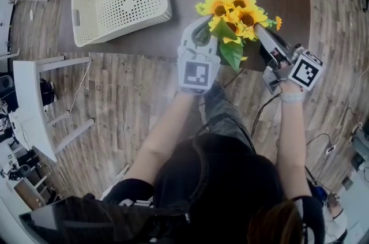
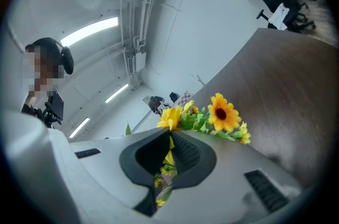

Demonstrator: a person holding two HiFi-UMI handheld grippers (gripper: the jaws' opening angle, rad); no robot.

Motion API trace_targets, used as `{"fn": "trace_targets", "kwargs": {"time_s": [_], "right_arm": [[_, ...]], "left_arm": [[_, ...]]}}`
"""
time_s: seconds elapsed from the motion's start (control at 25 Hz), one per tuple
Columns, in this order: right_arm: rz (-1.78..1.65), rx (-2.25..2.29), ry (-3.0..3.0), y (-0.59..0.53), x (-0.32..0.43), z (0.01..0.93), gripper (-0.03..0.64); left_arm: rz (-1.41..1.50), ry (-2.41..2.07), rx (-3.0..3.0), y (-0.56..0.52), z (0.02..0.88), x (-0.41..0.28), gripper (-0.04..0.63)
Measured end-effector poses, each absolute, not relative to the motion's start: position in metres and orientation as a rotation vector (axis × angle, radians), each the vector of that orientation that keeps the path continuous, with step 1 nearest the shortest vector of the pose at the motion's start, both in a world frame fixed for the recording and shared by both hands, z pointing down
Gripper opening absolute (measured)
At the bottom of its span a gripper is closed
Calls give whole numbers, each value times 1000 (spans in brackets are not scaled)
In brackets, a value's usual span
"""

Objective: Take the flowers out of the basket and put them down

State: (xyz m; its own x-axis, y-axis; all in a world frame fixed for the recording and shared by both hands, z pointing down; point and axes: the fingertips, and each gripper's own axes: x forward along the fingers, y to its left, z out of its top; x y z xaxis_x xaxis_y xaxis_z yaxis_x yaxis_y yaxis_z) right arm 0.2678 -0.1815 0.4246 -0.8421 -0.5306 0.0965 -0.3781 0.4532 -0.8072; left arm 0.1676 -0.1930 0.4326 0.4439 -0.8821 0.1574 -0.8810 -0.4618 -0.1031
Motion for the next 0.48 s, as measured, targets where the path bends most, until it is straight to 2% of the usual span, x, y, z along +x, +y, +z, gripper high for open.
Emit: {"fn": "trace_targets", "kwargs": {"time_s": [0.48], "right_arm": [[-1357,-815,2519,-185,270,433,0]], "left_arm": [[-310,1623,-2679,-198,438,168,6]]}}
